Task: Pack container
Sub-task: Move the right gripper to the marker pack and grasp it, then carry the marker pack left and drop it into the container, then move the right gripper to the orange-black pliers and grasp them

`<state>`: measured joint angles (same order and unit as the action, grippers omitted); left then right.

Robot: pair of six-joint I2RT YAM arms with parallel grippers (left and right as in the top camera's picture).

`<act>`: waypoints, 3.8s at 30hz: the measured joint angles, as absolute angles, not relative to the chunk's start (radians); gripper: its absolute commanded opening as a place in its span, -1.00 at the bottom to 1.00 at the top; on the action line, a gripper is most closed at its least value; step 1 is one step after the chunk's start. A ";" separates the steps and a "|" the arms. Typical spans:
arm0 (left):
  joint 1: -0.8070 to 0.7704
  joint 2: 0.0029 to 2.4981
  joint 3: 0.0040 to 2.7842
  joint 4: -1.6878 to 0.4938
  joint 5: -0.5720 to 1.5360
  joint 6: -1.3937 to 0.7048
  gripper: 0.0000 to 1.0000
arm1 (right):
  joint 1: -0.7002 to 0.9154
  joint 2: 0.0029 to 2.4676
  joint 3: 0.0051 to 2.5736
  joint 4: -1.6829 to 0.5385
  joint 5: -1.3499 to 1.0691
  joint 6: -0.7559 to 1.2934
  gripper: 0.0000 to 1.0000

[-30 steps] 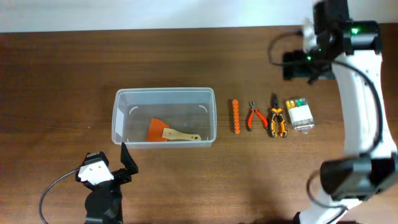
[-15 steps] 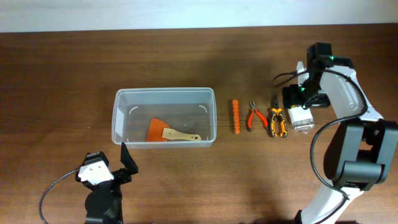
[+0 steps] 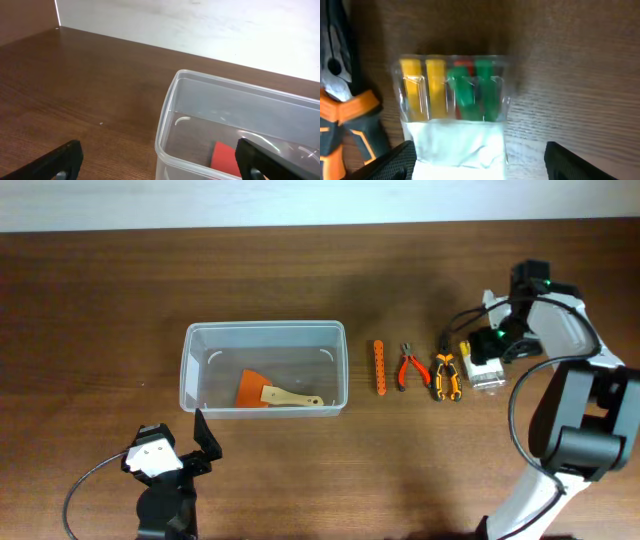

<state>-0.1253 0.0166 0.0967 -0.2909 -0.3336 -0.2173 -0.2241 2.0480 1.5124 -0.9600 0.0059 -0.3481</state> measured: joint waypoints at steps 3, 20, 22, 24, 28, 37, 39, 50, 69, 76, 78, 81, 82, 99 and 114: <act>-0.125 0.017 0.097 -0.291 -0.334 -0.217 0.99 | -0.225 2.049 1.512 -0.960 -0.007 -0.349 0.62; -0.125 0.017 0.097 -0.291 -0.334 -0.217 0.98 | -0.224 2.107 1.488 -0.982 -0.058 -0.313 -0.22; -0.125 0.017 0.097 -0.291 -0.334 -0.217 0.98 | -0.224 2.107 1.491 -0.987 -0.058 -0.308 -0.28; -0.125 0.017 0.097 -0.291 -0.334 -0.217 0.98 | -0.224 2.107 1.491 -0.993 -0.058 -0.291 -0.28; -0.125 0.017 0.097 -0.291 -0.334 -0.217 0.99 | -0.224 2.107 1.496 -1.052 -0.074 -0.266 -0.35; -0.125 0.017 0.097 -0.291 -0.334 -0.217 0.99 | -0.213 2.071 1.720 -1.308 -0.265 -0.233 -0.58; -0.125 0.017 0.097 -0.291 -0.334 -0.217 0.98 | -0.198 2.030 1.798 -1.354 -0.303 -0.227 -0.59; -0.125 0.017 0.097 -0.291 -0.334 -0.217 0.99 | 0.306 1.689 2.097 -1.358 -0.338 -0.209 -0.71; -0.125 0.017 0.097 -0.291 -0.334 -0.217 0.99 | 0.695 2.277 2.045 -1.135 0.022 -0.398 -0.31; -0.125 0.017 0.097 -0.291 -0.334 -0.217 0.99 | 0.683 2.336 2.044 -1.111 0.073 -0.406 0.71; -0.125 0.017 0.097 -0.291 -0.334 -0.217 0.98 | 0.677 2.336 2.047 -1.126 0.091 -0.412 0.97; -0.125 0.017 0.097 -0.291 -0.334 -0.217 0.98 | 0.673 2.336 2.087 -1.212 0.138 -0.389 0.97; -0.125 0.017 0.097 -0.291 -0.334 -0.217 0.99 | 0.673 2.335 2.113 -1.236 0.159 -0.374 0.97; -0.125 0.017 0.097 -0.291 -0.334 -0.217 0.99 | 0.350 2.008 2.533 -1.553 0.237 0.025 0.97; -0.125 0.017 0.097 -0.291 -0.334 -0.217 0.98 | 0.021 2.173 1.916 -1.377 0.071 0.125 0.76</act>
<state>-0.1253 0.0166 0.0967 -0.2909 -0.3336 -0.2173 0.0208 2.1727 1.9163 -1.3773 0.0708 0.1246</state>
